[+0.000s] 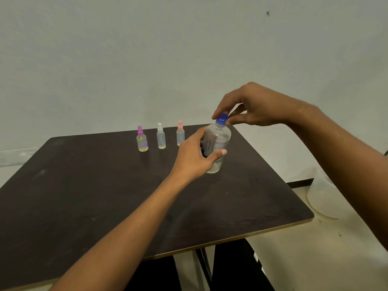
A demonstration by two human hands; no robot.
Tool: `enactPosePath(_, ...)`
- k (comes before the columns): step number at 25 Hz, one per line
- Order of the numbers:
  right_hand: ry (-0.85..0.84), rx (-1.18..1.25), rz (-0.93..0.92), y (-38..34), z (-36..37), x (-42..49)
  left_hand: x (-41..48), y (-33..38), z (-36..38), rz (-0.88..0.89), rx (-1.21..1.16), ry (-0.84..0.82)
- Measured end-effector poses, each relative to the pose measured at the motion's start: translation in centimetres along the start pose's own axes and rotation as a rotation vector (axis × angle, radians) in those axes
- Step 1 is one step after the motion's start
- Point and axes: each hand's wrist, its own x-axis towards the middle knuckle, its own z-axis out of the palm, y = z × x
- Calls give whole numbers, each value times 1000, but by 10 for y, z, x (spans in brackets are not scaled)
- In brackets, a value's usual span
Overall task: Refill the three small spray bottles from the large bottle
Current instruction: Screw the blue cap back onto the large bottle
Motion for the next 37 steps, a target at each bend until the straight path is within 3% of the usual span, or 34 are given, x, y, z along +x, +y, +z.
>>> enactPosePath(6, -174, -113, 100, -18, -10, 12, -14, 1, -1, 26, -11, 6)
enactPosePath(9, -124, -125, 159, -21, 1, 13, -17, -1, 0, 21, -32, 1)
enactPosePath(12, -86, -37, 140, -22, -5, 10, -18, -3, 1, 17, -32, -4)
enactPosePath(16, -243, -23, 71, -23, -22, 8, -14, -7, 3, 22, -7, -5)
enactPosePath(22, -173, -80, 226, -18, 8, 10, -19, -11, 9, -9, -55, -52)
enactPosePath(25, -201, 32, 147, -15, 2, 5, -17, -13, 10, -7, -49, -51)
enactPosePath(29, -245, -53, 25, -12, -1, 5, -14, -10, 11, 23, -35, -30)
enactPosePath(34, -274, -90, 157, -19, 11, 9, -19, -16, 14, 41, -33, -34)
enactPosePath(37, -194, -94, 201, -19, 19, 5, -20, -19, 16, 20, -50, -38)
